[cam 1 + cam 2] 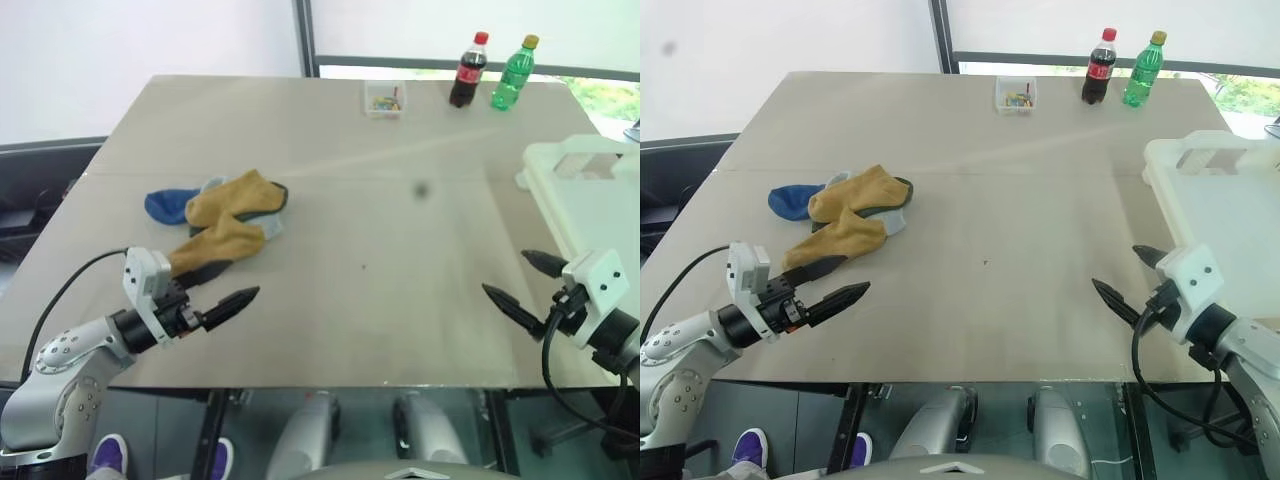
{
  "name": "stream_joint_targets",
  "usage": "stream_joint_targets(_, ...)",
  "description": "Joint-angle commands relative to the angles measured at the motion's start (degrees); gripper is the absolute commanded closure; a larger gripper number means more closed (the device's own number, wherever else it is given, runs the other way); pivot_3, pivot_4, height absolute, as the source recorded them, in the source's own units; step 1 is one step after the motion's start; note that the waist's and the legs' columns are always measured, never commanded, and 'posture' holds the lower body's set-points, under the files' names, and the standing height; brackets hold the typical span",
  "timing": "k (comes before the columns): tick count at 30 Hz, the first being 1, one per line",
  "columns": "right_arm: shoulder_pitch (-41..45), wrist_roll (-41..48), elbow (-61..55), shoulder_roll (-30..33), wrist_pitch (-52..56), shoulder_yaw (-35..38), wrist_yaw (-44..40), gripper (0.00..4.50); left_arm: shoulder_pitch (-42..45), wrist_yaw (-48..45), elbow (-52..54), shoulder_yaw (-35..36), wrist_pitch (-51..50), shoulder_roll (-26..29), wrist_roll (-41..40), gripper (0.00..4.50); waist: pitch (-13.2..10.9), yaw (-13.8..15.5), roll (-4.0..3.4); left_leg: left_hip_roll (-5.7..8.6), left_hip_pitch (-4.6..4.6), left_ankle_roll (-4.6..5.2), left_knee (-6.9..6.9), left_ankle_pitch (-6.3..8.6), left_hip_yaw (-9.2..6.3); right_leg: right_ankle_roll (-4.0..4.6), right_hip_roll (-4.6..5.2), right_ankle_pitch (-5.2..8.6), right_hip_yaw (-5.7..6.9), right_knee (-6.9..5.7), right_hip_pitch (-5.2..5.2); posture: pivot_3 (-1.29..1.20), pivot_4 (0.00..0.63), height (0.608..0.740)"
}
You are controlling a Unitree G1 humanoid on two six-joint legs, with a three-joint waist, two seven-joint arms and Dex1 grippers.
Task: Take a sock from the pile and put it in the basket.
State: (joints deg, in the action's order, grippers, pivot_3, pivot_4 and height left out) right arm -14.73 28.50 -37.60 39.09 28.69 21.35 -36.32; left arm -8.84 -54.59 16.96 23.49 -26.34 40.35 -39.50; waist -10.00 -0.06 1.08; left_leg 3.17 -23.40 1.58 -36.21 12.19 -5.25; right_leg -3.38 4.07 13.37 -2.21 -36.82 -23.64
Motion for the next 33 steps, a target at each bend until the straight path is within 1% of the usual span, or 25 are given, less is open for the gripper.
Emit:
stream_joint_targets(1,1.3,1.6,-1.6,0.1,-0.2,0.8,-0.2,0.01,0.4,0.4,2.3,0.1,-0.4,0.2,-1.0,0.11,0.0,0.0,0.0,0.0,0.0,0.0,0.0,0.0,0.0,0.0,0.0,0.0,0.0,0.0,0.0,0.0,0.15,0.74)
stream_joint_targets(6,3.8,3.3,-1.0,-0.3,-0.4,-1.1,-1.2,0.01,1.6,2.6,3.5,-0.7,-1.1,-2.0,-2.4,0.11,0.0,0.0,0.0,0.0,0.0,0.0,-0.05,0.0,0.0,-0.01,0.0,-0.01,0.01,-0.01,0.02,0.0,0.15,0.74)
stream_joint_targets(18,6.4,3.1,0.1,-0.5,-1.3,-3.8,-1.6,0.01,3.7,5.8,4.1,-2.6,-0.7,-4.0,-1.5,0.11,0.0,0.2,0.0,0.0,0.0,0.01,-0.06,0.0,0.0,-0.01,-0.03,-0.02,0.02,-0.01,0.02,0.0,0.15,0.74)
stream_joint_targets(22,7.5,3.3,0.4,-1.0,-2.4,-4.5,-1.9,0.01,4.4,8.4,4.9,-3.3,-0.1,-4.7,-0.2,0.11,0.0,0.2,0.0,0.0,0.0,0.01,-0.06,0.0,0.01,-0.01,-0.03,-0.03,0.01,-0.01,0.02,0.0,0.15,0.74)
stream_joint_targets(24,8.9,4.0,0.1,-1.8,-4.2,-5.6,-3.4,0.01,5.2,12.2,6.0,-3.9,-1.7,-5.4,0.4,0.11,0.0,0.2,0.0,0.01,0.0,0.01,-0.06,0.0,0.0,-0.2,-0.03,-0.16,0.01,-0.01,0.02,0.0,0.15,0.74)
stream_joint_targets(26,10.3,4.2,-1.2,-2.2,-6.1,-7.3,-5.0,0.01,6.2,20.0,8.4,-5.1,-5.4,-5.5,3.7,0.11,0.0,0.2,0.0,0.01,0.02,0.01,-0.06,0.0,0.01,-0.22,-0.04,-0.17,0.0,-0.02,0.02,0.0,0.15,0.74)
stream_joint_targets(28,11.1,4.9,-2.0,-2.3,-6.2,-8.7,-5.8,0.01,7.5,25.1,10.2,-6.4,-8.6,-4.6,6.8,0.11,0.0,0.3,0.0,0.0,0.01,0.01,-0.07,0.0,0.0,-0.23,-0.04,-0.18,0.01,-0.01,0.02,0.0,0.15,0.74)
stream_joint_targets(30,12.3,5.5,-2.3,-2.1,-5.6,-10.5,-6.6,0.01,9.4,27.9,11.1,-6.7,-14.0,-4.0,5.4,0.11,0.0,0.4,0.01,0.01,0.01,0.01,-0.09,0.0,-0.02,-0.25,-0.07,-0.19,0.03,-0.03,0.04,0.0,0.15,0.74)
stream_joint_targets(32,13.8,5.3,-2.0,-1.8,-5.4,-12.3,-7.4,0.01,10.9,27.9,11.8,-7.6,-16.1,-2.4,5.9,0.11,0.0,0.3,0.01,0.02,0.02,0.01,-0.1,0.0,-0.04,-0.25,-0.12,-0.19,0.05,-0.04,0.05,0.0,0.15,0.74)
stream_joint_targets(33,14.8,5.5,-1.6,-1.7,-5.0,-13.2,-7.6,0.01,11.6,28.6,11.8,-7.0,-16.6,-3.4,4.9,0.11,0.0,0.3,0.0,0.03,0.02,0.01,-0.1,0.0,-0.03,-0.25,-0.19,-0.19,0.06,-0.04,0.05,0.0,0.15,0.74)
